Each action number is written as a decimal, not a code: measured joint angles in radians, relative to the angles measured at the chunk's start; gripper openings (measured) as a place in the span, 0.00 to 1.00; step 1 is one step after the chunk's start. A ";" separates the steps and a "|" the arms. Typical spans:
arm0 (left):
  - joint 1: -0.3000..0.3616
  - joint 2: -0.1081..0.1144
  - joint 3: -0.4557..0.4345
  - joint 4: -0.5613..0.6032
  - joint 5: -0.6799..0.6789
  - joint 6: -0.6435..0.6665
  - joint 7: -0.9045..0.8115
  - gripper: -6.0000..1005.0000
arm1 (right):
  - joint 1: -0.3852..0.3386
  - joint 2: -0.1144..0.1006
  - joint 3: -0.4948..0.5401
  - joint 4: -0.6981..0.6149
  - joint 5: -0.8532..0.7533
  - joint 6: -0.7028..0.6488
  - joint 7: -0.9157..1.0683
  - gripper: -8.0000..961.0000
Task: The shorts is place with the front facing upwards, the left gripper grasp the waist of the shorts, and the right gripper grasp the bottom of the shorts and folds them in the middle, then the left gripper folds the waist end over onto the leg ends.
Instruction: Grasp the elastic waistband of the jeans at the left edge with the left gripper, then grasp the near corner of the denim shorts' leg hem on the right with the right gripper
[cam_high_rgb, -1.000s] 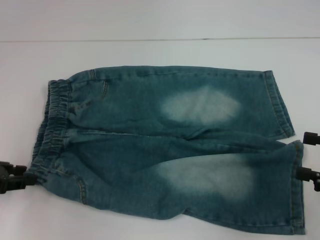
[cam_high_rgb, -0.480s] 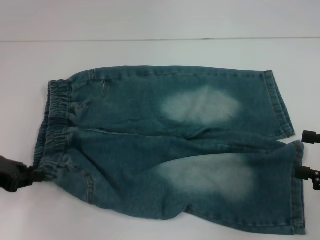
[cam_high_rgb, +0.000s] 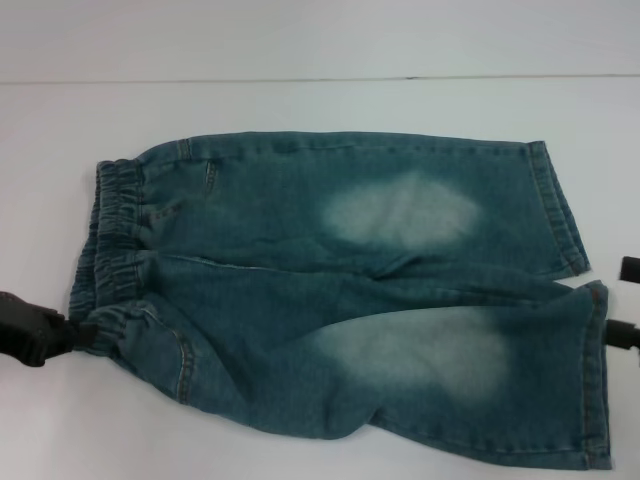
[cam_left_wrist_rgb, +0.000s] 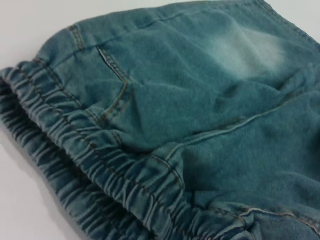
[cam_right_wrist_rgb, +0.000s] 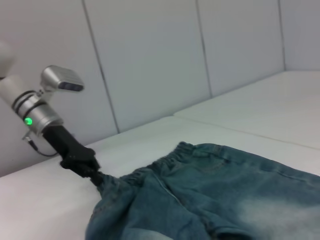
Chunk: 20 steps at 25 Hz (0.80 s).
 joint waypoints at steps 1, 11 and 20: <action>-0.001 0.000 -0.001 0.001 -0.001 -0.001 0.000 0.11 | -0.004 0.000 0.005 -0.025 -0.001 0.000 0.028 0.97; -0.007 -0.001 -0.002 0.004 -0.002 -0.040 0.000 0.07 | 0.003 -0.029 -0.039 -0.299 -0.105 -0.025 0.483 0.88; -0.006 -0.001 -0.002 0.001 -0.002 -0.056 0.001 0.07 | 0.086 -0.058 -0.214 -0.307 -0.323 -0.026 0.682 0.94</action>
